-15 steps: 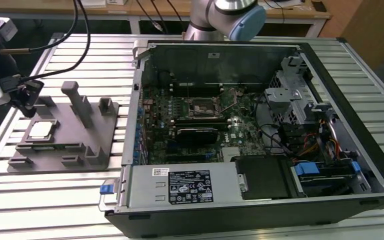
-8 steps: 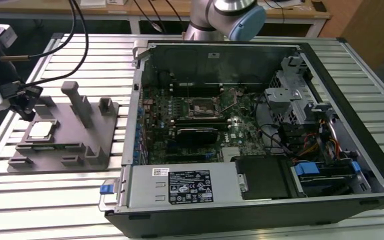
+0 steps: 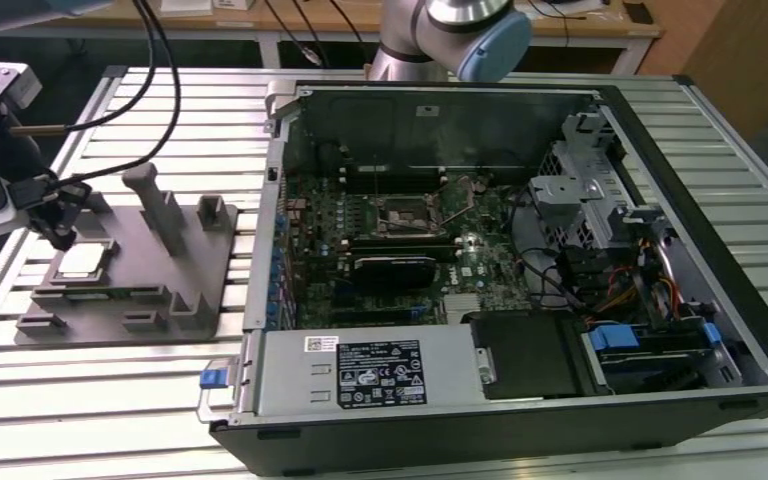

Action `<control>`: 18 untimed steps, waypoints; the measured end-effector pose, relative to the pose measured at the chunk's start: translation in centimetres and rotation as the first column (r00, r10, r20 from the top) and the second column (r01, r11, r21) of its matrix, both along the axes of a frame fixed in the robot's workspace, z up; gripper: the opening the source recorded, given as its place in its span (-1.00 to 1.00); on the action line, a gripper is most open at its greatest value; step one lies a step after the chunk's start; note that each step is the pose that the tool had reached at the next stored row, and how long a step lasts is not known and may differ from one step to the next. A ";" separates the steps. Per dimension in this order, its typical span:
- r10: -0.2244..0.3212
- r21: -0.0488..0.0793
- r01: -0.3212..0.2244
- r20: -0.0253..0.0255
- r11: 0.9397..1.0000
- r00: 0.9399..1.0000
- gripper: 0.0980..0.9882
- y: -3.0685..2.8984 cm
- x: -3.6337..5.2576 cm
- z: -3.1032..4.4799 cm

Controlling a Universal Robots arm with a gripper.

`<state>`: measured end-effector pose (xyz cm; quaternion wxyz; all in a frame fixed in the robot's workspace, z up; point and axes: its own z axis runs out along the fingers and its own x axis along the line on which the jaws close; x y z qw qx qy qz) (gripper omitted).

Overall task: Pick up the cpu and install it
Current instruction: 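Pick up the cpu and move it towards the insertion slot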

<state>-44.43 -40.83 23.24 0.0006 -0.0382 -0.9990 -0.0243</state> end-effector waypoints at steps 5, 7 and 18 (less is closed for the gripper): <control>0.000 0.000 0.000 0.000 1.000 1.000 -0.98 0.08 -0.03 -0.92; 0.002 0.000 -0.002 0.000 1.000 1.000 -0.98 0.12 -0.05 -1.27; 0.033 0.004 -0.033 0.000 0.999 0.999 -0.98 0.43 -0.22 -2.74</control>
